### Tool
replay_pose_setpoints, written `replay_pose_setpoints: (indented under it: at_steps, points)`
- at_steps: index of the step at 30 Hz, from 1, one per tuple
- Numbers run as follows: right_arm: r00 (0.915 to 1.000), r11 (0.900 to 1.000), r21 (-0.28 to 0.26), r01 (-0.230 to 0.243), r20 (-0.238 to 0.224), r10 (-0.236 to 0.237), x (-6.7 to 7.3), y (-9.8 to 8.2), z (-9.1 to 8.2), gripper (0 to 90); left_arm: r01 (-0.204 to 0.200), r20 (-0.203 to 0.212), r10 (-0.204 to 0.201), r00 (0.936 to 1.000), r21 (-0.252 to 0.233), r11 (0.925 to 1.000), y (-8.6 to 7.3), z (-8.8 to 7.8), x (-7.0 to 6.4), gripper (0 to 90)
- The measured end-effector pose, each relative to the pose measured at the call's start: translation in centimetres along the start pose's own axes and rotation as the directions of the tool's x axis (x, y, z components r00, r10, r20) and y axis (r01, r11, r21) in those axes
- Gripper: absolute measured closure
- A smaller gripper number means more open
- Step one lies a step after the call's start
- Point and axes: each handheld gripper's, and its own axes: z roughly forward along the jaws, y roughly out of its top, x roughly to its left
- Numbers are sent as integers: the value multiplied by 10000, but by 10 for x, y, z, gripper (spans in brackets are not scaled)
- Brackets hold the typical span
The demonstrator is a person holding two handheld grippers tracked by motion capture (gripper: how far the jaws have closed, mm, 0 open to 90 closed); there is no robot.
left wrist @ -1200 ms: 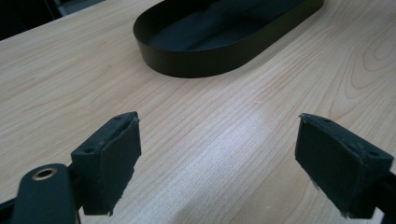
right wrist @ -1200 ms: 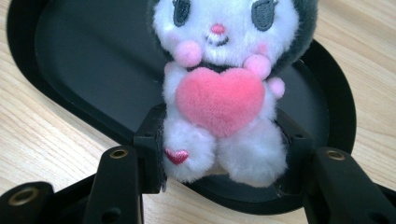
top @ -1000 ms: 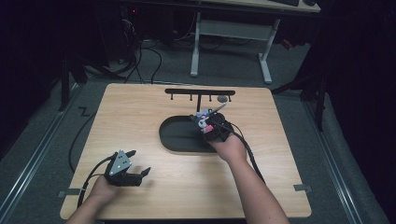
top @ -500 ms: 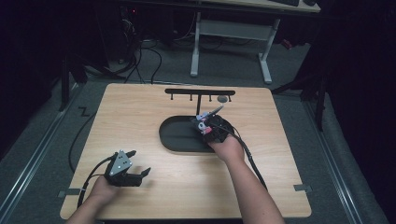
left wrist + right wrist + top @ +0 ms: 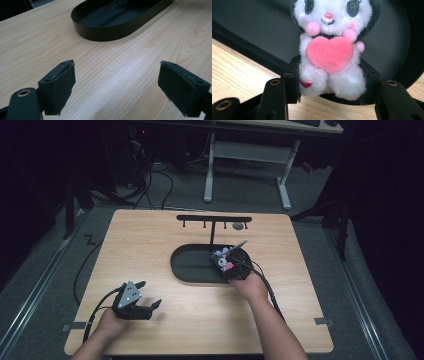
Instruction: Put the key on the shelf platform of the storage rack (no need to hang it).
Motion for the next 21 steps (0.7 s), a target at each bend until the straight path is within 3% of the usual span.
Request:
replay_pose_setpoints:
  at_steps: [12, 21]
  points:
    - [10000, 10000, -64, -64, 24, 65, 4, 5, 8, 461, 16, 32, -16, 10000, -6, 10000, 0, 0, 0, 153]
    - [9995, 9985, -448, -304, -88, 300, 5, 9, 6, 313, 10, 31, -10, 10000, -8, 10000, 0, 0, 0, 153]
